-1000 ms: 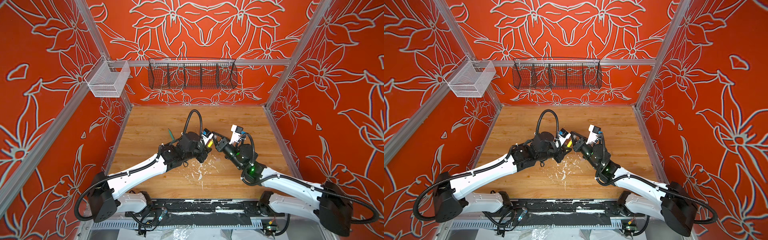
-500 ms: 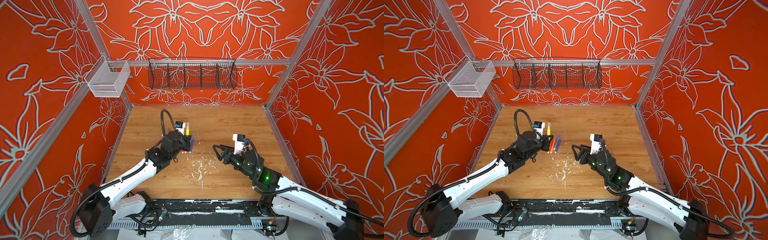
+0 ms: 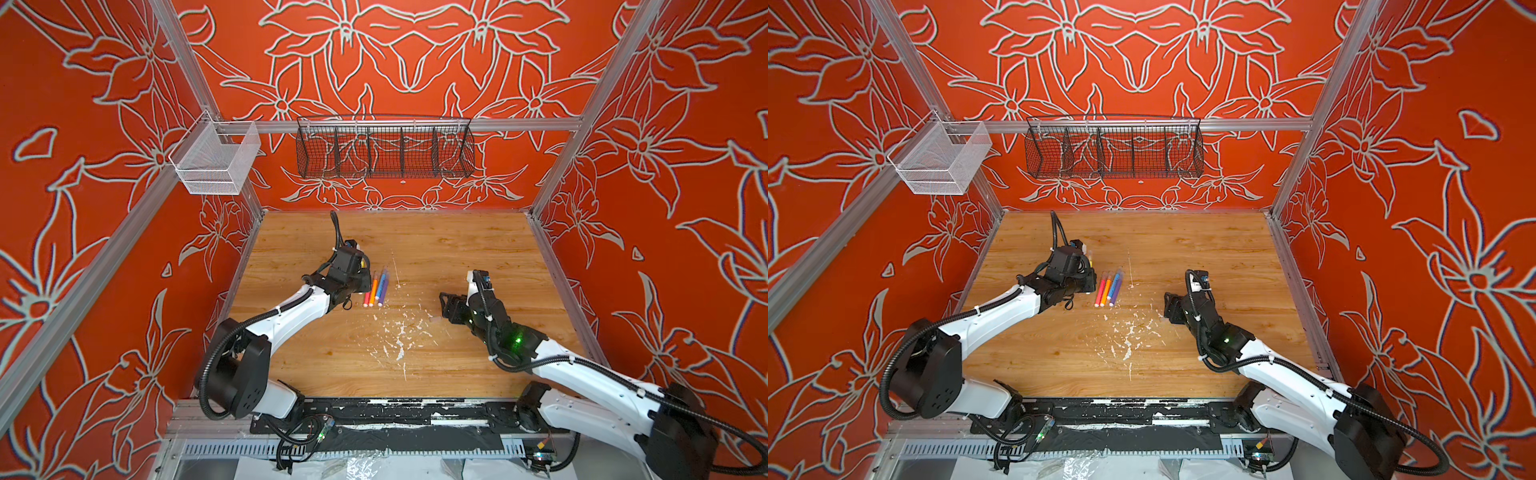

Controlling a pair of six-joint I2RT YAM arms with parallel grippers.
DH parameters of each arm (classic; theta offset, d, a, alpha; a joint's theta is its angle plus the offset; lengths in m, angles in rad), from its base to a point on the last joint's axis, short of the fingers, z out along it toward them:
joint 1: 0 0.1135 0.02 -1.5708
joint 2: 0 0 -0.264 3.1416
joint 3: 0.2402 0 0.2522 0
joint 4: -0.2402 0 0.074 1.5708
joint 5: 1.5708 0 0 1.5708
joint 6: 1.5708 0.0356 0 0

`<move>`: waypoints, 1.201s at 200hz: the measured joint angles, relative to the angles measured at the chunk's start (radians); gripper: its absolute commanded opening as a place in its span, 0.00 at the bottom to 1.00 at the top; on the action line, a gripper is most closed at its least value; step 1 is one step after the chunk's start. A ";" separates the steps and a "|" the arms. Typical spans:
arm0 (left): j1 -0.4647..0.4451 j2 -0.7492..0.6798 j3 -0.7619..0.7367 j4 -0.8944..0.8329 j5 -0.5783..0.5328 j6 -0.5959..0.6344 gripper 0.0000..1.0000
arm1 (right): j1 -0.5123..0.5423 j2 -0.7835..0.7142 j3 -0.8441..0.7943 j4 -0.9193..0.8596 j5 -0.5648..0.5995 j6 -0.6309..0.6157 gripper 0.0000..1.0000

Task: Insert the pens into the pen caps
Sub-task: 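Lay the capped yellow marker beside the marker row with left gripper while right gripper withdraws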

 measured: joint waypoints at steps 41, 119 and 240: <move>0.020 0.133 0.110 -0.119 0.003 -0.004 0.00 | -0.038 0.075 0.047 -0.020 -0.057 0.005 0.74; 0.029 0.396 0.297 -0.295 0.042 -0.005 0.00 | -0.073 0.158 0.072 -0.052 -0.133 0.024 0.72; 0.058 0.451 0.353 -0.370 0.090 0.000 0.27 | -0.125 0.238 0.088 -0.062 -0.248 0.064 0.65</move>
